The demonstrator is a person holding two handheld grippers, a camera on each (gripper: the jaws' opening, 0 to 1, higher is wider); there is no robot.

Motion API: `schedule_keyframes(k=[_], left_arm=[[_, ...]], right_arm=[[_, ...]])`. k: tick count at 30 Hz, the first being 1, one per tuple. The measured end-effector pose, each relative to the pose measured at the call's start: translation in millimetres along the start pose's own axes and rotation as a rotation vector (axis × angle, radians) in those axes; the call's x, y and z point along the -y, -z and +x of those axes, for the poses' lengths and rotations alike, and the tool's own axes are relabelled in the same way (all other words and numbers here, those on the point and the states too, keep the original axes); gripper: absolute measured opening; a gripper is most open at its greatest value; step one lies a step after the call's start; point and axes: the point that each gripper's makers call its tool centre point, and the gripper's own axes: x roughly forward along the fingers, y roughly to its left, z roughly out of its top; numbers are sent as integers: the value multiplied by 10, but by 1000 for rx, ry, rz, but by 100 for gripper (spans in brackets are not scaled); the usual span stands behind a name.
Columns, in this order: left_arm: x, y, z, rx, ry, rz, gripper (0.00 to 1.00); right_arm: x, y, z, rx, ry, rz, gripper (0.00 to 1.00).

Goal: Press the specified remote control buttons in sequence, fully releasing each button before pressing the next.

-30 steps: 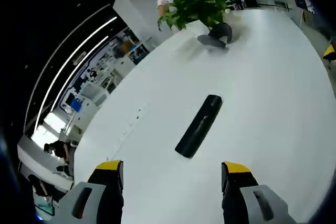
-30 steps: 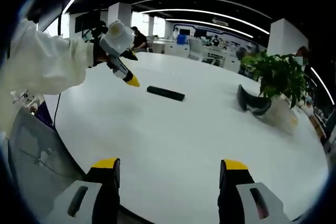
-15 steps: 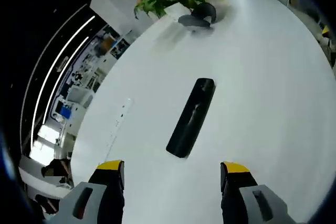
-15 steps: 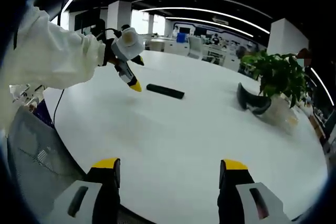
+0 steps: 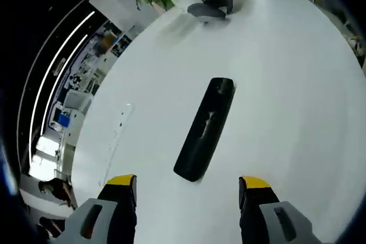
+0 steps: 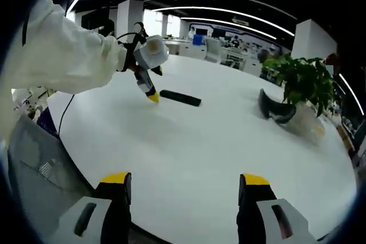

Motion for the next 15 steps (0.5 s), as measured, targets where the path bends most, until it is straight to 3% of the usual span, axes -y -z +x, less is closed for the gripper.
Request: schedule_keyframes(k=[3,6,8,12,15], left_arm=[[25,-39,20,6,23,0,69],[163,-20,36,-23,141,-13,57],[155,-45,54,-17,160,43,55],[162,-38,78,-34,204,32,54],[269,-28,80,-29,308,16,46]], right_arm=[[0,2,4,0,0,-1,76],[-1,12,9,-5,2,-1,75],[-4,16,12,-6,2,-4,75],[-30,35,24,-18,-5,-15,74],[-23,38,23,-19,-1,-19,74]])
